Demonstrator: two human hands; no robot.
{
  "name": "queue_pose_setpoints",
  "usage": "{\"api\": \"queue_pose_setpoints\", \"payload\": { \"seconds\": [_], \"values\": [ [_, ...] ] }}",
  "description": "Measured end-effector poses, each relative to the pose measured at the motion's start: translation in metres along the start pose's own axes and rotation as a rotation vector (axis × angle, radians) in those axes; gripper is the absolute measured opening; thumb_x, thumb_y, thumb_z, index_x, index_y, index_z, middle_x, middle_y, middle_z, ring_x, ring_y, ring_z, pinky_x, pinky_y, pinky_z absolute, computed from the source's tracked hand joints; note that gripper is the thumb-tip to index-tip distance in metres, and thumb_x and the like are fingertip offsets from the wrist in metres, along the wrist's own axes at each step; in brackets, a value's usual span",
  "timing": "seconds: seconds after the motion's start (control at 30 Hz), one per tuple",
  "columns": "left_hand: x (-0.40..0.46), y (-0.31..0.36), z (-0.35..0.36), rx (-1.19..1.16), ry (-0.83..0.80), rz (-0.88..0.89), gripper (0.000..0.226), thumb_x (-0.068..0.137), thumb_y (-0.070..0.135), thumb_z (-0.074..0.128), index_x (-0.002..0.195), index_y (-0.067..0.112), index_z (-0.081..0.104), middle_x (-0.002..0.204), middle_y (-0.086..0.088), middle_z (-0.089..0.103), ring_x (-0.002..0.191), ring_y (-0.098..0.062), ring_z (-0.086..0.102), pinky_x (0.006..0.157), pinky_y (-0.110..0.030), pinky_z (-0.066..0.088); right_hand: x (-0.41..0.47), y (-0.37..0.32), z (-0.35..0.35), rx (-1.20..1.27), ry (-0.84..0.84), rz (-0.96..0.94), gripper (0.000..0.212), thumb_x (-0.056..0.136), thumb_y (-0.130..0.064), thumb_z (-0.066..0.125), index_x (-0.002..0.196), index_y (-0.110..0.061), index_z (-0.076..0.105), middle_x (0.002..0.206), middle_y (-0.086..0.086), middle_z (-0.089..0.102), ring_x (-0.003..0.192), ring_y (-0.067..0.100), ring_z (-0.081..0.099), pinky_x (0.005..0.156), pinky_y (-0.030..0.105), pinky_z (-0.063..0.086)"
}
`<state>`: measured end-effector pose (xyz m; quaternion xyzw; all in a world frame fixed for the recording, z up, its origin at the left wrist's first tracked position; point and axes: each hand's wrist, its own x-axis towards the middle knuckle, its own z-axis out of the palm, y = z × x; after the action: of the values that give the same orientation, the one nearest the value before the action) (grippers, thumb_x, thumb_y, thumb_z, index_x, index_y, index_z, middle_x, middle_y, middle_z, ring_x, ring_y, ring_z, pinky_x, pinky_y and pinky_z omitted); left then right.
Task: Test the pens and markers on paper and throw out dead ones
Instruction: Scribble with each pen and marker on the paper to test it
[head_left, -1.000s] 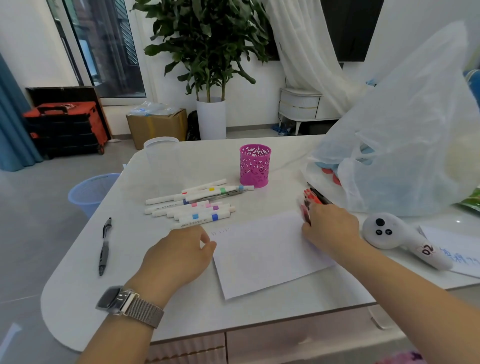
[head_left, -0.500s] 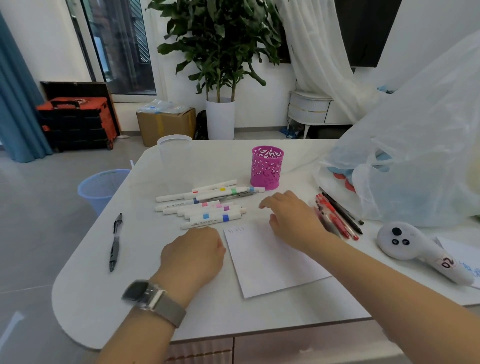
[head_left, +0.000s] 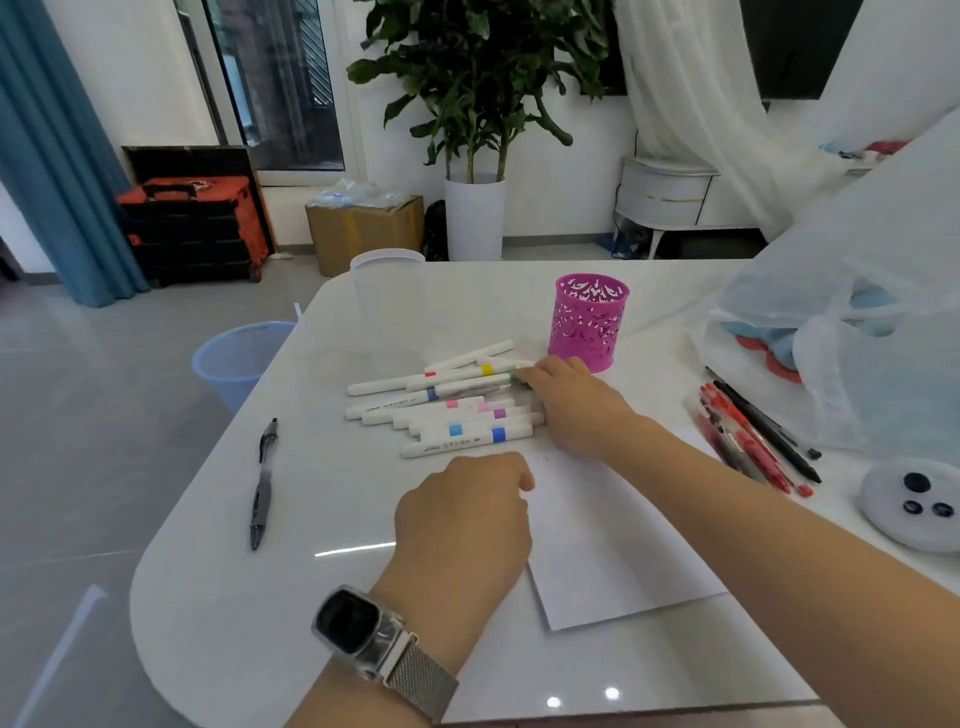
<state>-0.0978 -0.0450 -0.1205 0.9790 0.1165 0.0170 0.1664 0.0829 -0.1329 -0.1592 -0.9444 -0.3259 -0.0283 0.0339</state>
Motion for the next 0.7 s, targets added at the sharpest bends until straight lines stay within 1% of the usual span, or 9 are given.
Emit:
{"api": "queue_pose_setpoints", "payload": {
  "seconds": [0.07, 0.13, 0.2, 0.3, 0.37, 0.43, 0.5, 0.6, 0.7],
  "values": [
    [-0.002, -0.001, 0.002, -0.002, -0.065, 0.026, 0.031, 0.096, 0.034, 0.041, 0.124, 0.043, 0.050, 0.128, 0.014, 0.053, 0.115, -0.013, 0.052, 0.084, -0.024, 0.037, 0.000, 0.002, 0.002, 0.008, 0.023, -0.001, 0.054, 0.092, -0.002, 0.044, 0.142, -0.021, 0.037, 0.134, 0.005, 0.041, 0.119, 0.025, 0.039, 0.088, 0.037, 0.045],
    [-0.004, -0.001, 0.006, 0.060, -0.158, 0.040, 0.032, 0.096, 0.034, 0.040, 0.125, 0.037, 0.053, 0.131, 0.013, 0.052, 0.117, -0.014, 0.051, 0.086, -0.026, 0.038, 0.000, 0.003, 0.004, -0.004, 0.048, 0.010, 0.045, 0.094, -0.004, 0.045, 0.137, -0.019, 0.041, 0.128, 0.005, 0.044, 0.115, 0.024, 0.041, 0.082, 0.035, 0.044],
    [-0.006, -0.001, 0.008, 0.128, -0.214, 0.040, 0.033, 0.096, 0.035, 0.039, 0.127, 0.034, 0.052, 0.131, 0.010, 0.052, 0.118, -0.016, 0.051, 0.085, -0.026, 0.037, -0.002, 0.004, 0.003, -0.058, 0.062, 0.033, 0.033, 0.097, -0.012, 0.044, 0.130, -0.016, 0.045, 0.123, 0.006, 0.047, 0.112, 0.024, 0.041, 0.081, 0.034, 0.041],
    [-0.007, 0.001, 0.006, 0.154, -0.210, 0.024, 0.034, 0.097, 0.037, 0.038, 0.127, 0.033, 0.052, 0.131, 0.010, 0.053, 0.117, -0.017, 0.052, 0.083, -0.027, 0.036, -0.009, 0.008, -0.002, -0.108, 0.053, 0.054, 0.026, 0.099, -0.022, 0.045, 0.124, -0.017, 0.049, 0.118, 0.007, 0.050, 0.109, 0.025, 0.042, 0.081, 0.034, 0.040],
    [-0.007, 0.001, 0.004, 0.152, -0.220, 0.020, 0.035, 0.097, 0.039, 0.037, 0.129, 0.035, 0.050, 0.132, 0.010, 0.052, 0.119, -0.017, 0.051, 0.087, -0.029, 0.038, -0.016, 0.009, -0.007, -0.099, 0.076, 0.044, 0.020, 0.097, -0.022, 0.048, 0.117, -0.019, 0.052, 0.116, 0.005, 0.050, 0.106, 0.024, 0.043, 0.078, 0.032, 0.039],
    [-0.009, -0.001, 0.004, 0.143, -0.240, 0.020, 0.037, 0.097, 0.040, 0.036, 0.132, 0.036, 0.047, 0.135, 0.010, 0.050, 0.121, -0.016, 0.050, 0.090, -0.030, 0.038, -0.026, 0.007, -0.010, -0.089, 0.062, 0.025, 0.014, 0.097, -0.017, 0.045, 0.109, -0.017, 0.053, 0.112, 0.004, 0.054, 0.102, 0.023, 0.045, 0.074, 0.031, 0.038],
    [-0.011, -0.002, 0.003, 0.145, -0.250, 0.028, 0.038, 0.097, 0.041, 0.035, 0.133, 0.038, 0.045, 0.138, 0.011, 0.048, 0.123, -0.016, 0.048, 0.091, -0.030, 0.038, -0.036, 0.004, -0.013, -0.059, 0.033, 0.033, 0.016, 0.098, -0.012, 0.039, 0.107, -0.014, 0.052, 0.109, 0.006, 0.057, 0.096, 0.023, 0.047, 0.074, 0.032, 0.040],
    [-0.014, -0.003, 0.001, 0.143, -0.250, 0.033, 0.038, 0.098, 0.040, 0.033, 0.135, 0.039, 0.043, 0.139, 0.012, 0.047, 0.123, -0.016, 0.048, 0.090, -0.029, 0.037, -0.049, 0.001, -0.019, -0.071, 0.009, 0.050, 0.024, 0.098, -0.007, 0.039, 0.120, -0.011, 0.045, 0.112, 0.010, 0.056, 0.097, 0.026, 0.048, 0.076, 0.035, 0.041],
    [-0.016, -0.003, -0.001, 0.136, -0.251, 0.031, 0.038, 0.098, 0.040, 0.032, 0.135, 0.042, 0.041, 0.139, 0.011, 0.046, 0.124, -0.016, 0.047, 0.090, -0.030, 0.037, -0.057, 0.005, -0.024, -0.064, 0.037, 0.075, 0.057, 0.088, 0.005, 0.048, 0.138, -0.016, 0.031, 0.114, 0.010, 0.055, 0.104, 0.028, 0.050, 0.076, 0.036, 0.045]
  ]
}}
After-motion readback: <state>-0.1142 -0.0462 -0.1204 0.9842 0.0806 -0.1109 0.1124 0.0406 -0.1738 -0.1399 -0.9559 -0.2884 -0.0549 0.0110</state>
